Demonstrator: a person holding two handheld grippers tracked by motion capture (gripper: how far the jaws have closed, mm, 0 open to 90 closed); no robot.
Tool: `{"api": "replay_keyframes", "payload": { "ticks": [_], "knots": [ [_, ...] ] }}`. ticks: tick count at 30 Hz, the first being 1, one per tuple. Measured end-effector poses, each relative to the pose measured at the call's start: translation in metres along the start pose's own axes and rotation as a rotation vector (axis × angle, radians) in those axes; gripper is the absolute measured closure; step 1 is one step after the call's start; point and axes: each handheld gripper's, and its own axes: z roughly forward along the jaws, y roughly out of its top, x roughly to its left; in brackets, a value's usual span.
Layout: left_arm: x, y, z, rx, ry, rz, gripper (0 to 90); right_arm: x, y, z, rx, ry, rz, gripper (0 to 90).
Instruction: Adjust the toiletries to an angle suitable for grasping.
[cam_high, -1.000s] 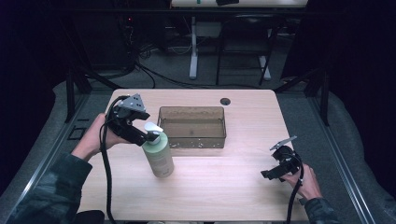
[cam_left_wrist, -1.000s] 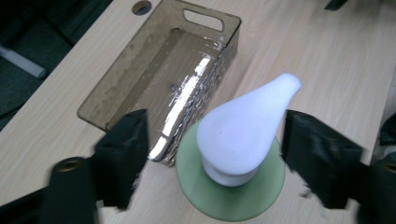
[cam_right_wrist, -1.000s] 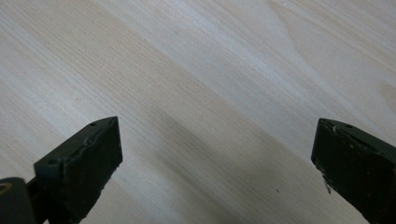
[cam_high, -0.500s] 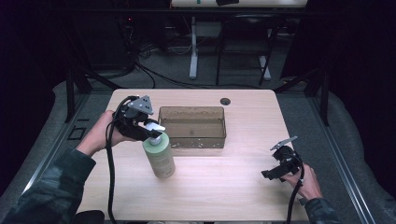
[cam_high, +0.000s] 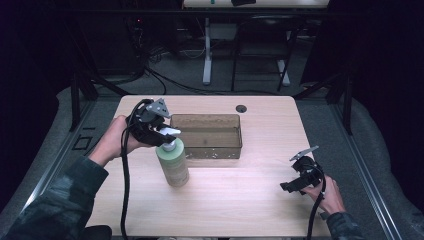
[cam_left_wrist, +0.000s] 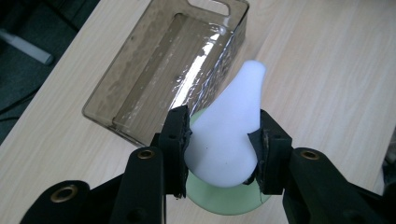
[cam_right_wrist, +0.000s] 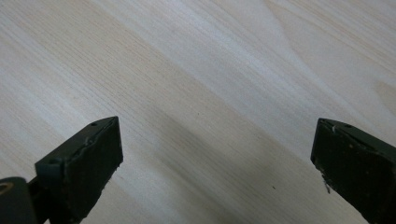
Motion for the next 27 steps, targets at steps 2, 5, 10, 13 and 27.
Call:
{"api": "replay_keyframes", "payload": {
  "ticks": [2, 5, 10, 13, 27],
  "knots": [
    [0.001, 0.002, 0.002, 0.007, 0.01, -0.016, 61.9, 0.0, 0.0, 0.0, 0.002, -0.001, -0.001, 1.8],
    [0.003, 0.004, 0.005, 0.009, 0.016, -0.038, 61.9, 0.0, 0.0, 0.001, 0.004, 0.002, -0.005, 1.8],
    [0.005, 0.005, 0.006, 0.011, 0.001, -0.032, 61.0, 0.0, 0.0, 0.0, 0.0, 0.001, -0.001, 1.8],
    [0.008, 0.005, 0.003, -0.002, -0.023, -0.011, 55.7, 0.0, 0.0, 0.0, 0.001, 0.002, -0.001, 1.8],
    [0.012, 0.005, 0.004, 0.016, -0.042, 0.041, 61.6, 0.001, 0.0, 0.001, 0.003, 0.007, -0.004, 2.0]
  ]
}}
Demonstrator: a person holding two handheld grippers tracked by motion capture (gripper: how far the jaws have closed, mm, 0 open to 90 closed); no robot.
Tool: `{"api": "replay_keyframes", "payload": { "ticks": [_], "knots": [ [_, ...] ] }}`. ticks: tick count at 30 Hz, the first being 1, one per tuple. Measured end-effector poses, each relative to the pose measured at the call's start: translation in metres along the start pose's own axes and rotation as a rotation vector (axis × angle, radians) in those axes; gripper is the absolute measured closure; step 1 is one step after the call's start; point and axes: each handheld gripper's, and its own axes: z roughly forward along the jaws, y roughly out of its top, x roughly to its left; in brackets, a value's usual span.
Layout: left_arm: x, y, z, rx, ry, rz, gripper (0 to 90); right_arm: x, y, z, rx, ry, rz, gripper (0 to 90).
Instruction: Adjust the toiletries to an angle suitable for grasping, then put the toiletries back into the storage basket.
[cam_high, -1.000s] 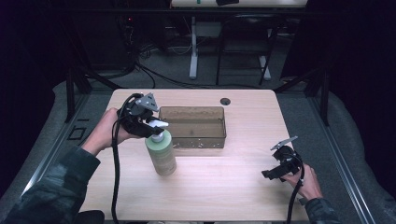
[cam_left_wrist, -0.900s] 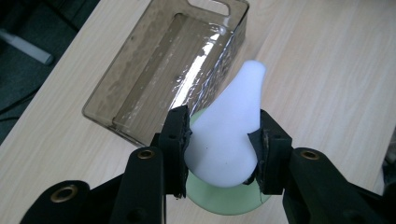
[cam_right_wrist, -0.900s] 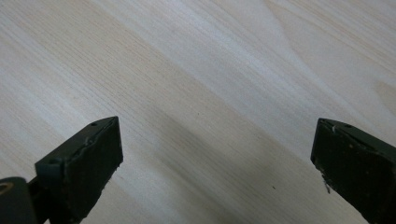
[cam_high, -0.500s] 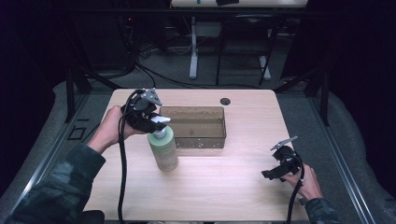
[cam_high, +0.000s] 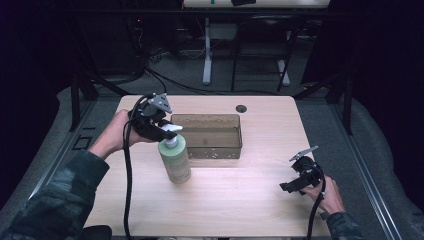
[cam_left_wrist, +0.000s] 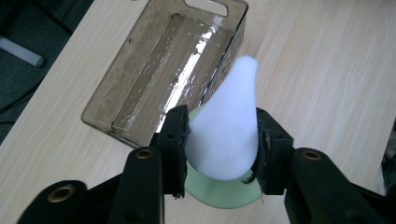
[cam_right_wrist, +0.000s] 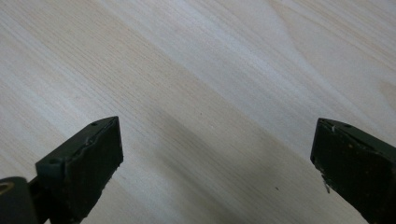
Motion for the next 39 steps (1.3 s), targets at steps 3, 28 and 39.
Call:
{"api": "replay_keyframes", "payload": {
  "ticks": [3, 28, 39],
  "knots": [
    [0.0, 0.001, 0.0, 0.004, 0.002, 0.003, 62.2, -0.001, 0.0, 0.0, -0.001, -0.002, 0.002, 2.0],
    [-0.001, 0.007, -0.003, 0.021, 0.02, -0.019, 62.4, -0.001, -0.001, -0.001, -0.004, -0.011, -0.009, 0.0],
    [0.0, 0.019, -0.017, 0.036, 0.028, -0.002, 62.4, -0.001, -0.001, 0.001, 0.006, -0.014, -0.018, 0.0]
  ]
}}
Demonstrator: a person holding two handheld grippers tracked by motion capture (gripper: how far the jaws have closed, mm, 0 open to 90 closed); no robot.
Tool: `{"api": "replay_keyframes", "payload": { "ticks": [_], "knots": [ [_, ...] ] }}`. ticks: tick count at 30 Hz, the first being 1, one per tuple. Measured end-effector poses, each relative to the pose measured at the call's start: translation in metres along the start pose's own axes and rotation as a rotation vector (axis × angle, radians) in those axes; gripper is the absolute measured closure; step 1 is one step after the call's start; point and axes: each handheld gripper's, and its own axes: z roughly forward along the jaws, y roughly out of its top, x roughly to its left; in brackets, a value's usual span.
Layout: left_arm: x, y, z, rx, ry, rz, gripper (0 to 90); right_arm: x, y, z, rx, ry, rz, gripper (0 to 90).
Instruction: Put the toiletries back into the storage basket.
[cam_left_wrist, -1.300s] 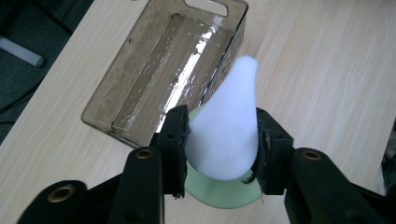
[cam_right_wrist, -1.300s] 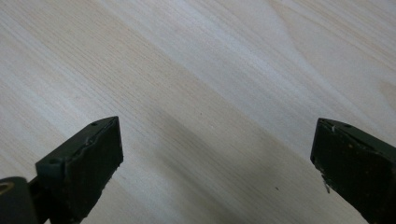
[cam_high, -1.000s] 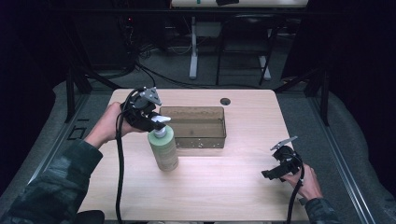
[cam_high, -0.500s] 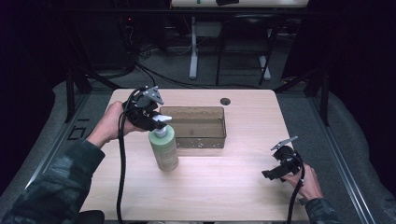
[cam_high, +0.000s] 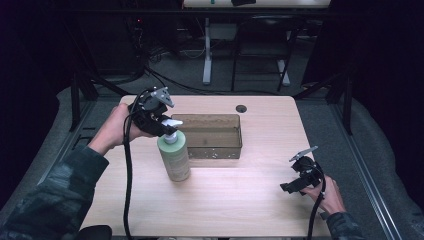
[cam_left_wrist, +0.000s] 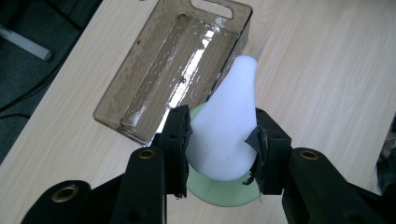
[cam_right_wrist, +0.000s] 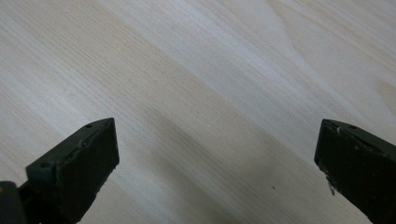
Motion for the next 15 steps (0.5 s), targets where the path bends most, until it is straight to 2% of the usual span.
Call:
{"api": "replay_keyframes", "payload": {
  "ticks": [15],
  "knots": [
    [0.001, 0.018, -0.016, 0.013, 0.002, 0.03, 62.4, -0.001, -0.001, 0.002, 0.0, 0.006, -0.002, 0.0]
  ]
}}
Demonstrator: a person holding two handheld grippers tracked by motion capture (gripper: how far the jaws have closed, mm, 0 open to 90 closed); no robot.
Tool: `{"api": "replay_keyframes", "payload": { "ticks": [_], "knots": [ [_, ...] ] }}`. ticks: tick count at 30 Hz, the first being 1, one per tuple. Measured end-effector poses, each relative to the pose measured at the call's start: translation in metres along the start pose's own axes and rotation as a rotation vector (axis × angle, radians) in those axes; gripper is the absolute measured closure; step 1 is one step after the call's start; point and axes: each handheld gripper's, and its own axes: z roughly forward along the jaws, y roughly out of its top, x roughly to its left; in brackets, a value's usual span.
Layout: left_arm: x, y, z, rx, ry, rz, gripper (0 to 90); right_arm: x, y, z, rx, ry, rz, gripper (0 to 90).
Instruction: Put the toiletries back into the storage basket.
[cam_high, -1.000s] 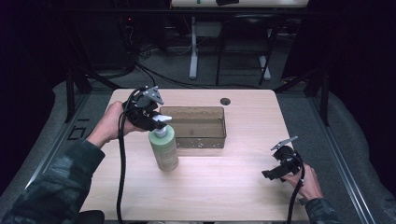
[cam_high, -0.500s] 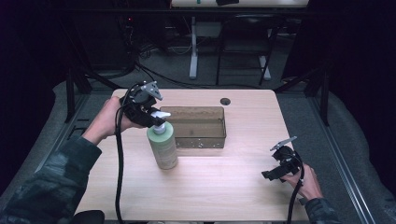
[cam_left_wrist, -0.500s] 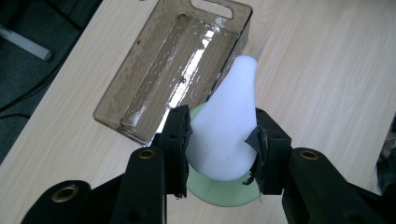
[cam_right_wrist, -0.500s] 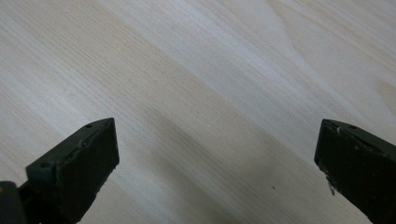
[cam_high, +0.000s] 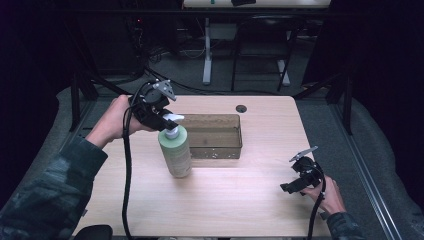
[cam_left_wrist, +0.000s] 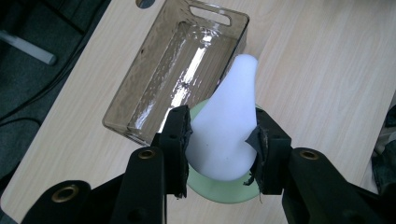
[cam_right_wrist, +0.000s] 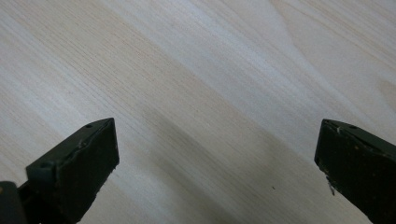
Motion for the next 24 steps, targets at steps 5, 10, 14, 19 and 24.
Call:
{"api": "replay_keyframes", "payload": {
  "ticks": [5, 10, 14, 19, 24],
  "knots": [
    [0.0, 0.007, -0.005, 0.005, 0.005, 0.011, 62.5, -0.001, -0.001, 0.001, 0.005, 0.002, 0.011, 0.0],
    [-0.002, 0.013, -0.009, 0.009, 0.007, 0.024, 62.4, 0.001, 0.001, 0.0, 0.003, -0.005, -0.003, 0.0],
    [-0.002, 0.017, -0.013, 0.006, 0.008, 0.03, 62.5, 0.001, 0.0, -0.001, 0.002, -0.012, -0.005, 0.0],
    [-0.002, 0.023, -0.021, 0.007, 0.014, 0.042, 62.5, 0.001, 0.001, -0.001, 0.004, -0.016, -0.01, 0.0],
    [-0.001, 0.027, -0.027, 0.011, 0.022, 0.054, 62.4, 0.001, 0.001, -0.001, 0.008, -0.02, -0.011, 0.0]
  ]
}}
